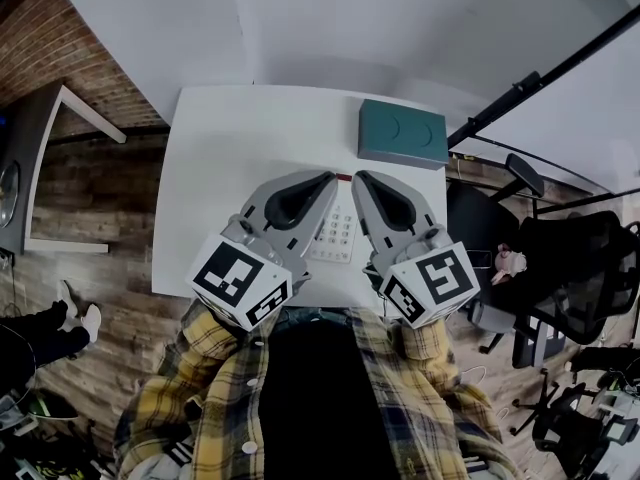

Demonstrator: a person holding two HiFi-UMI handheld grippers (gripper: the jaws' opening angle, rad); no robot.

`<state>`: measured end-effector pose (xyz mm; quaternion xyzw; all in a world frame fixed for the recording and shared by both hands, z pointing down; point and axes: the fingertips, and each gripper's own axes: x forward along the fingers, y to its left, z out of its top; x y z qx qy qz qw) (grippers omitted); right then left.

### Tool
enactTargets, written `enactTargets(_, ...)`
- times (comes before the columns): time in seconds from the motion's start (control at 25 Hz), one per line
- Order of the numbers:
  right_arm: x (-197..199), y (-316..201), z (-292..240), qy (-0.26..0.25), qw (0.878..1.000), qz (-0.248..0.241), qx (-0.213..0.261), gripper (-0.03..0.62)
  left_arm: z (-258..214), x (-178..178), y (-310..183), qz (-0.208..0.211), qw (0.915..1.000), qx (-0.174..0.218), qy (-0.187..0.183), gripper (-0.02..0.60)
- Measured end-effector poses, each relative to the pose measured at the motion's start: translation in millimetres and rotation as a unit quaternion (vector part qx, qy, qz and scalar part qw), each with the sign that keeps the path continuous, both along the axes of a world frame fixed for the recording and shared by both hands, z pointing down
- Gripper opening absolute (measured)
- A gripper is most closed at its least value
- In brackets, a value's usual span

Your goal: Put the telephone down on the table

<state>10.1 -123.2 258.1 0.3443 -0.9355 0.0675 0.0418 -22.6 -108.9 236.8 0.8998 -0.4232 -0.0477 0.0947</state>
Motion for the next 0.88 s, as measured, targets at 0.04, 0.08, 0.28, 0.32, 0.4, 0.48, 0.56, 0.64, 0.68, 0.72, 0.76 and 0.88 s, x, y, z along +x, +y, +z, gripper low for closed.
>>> enactTargets(0.04,0.3,-0.1,0.1,0.002,1.000,0.000,0.000,0.023,-0.3,-0.1,-0.2,0.000,1.0000,0.000,0.000,0.015)
enactTargets(0.08,0.4,-0.1,0.1,0.004,1.000,0.000,0.001,0.023,-0.6,-0.2,-0.3,0.000,1.0000,0.000,0.001,0.015)
enactTargets(0.28,0.0,0.1,1.0,0.008,1.000,-0.003,0.002,0.023,-0.3,-0.5,-0.8,-0.002,1.0000,0.001,0.001,0.015)
enactTargets(0.32,0.0,0.1,1.5,0.008,1.000,-0.004,0.002,0.023,0.3,-0.5,-1.0,-0.002,1.0000,0.001,0.001,0.015)
enactTargets(0.4,-0.1,-0.1,2.4,0.008,1.000,-0.005,0.000,0.023,1.6,-0.9,-1.2,-0.003,1.0000,-0.001,0.001,0.015)
enactTargets(0.48,-0.1,-0.3,2.5,0.008,1.000,-0.006,-0.002,0.023,1.6,-1.2,-1.2,-0.005,1.0000,-0.002,0.002,0.015)
enactTargets(0.56,-0.2,-0.5,2.5,0.008,1.000,-0.006,-0.003,0.023,1.1,-1.5,-1.1,-0.006,1.0000,-0.002,0.001,0.015)
enactTargets(0.64,-0.7,-0.3,2.7,0.010,1.000,-0.007,-0.003,0.023,0.9,-1.9,-0.9,-0.007,1.0000,-0.002,0.001,0.015)
enactTargets(0.68,-0.8,0.1,2.9,0.010,1.000,-0.008,-0.003,0.023,1.1,-2.0,-0.5,-0.008,1.0000,-0.002,0.001,0.015)
enactTargets(0.72,-0.8,0.6,3.0,0.010,1.000,-0.008,-0.003,0.023,1.3,-1.9,0.0,-0.008,1.0000,-0.001,0.001,0.015)
enactTargets(0.76,-0.7,1.1,3.0,0.009,1.000,-0.008,-0.003,0.023,1.7,-1.7,0.6,-0.008,1.0000,-0.001,0.001,0.015)
enactTargets(0.88,-1.2,2.6,2.8,0.008,1.000,-0.010,-0.003,0.023,2.4,-2.3,2.1,-0.009,1.0000,-0.001,0.002,0.015)
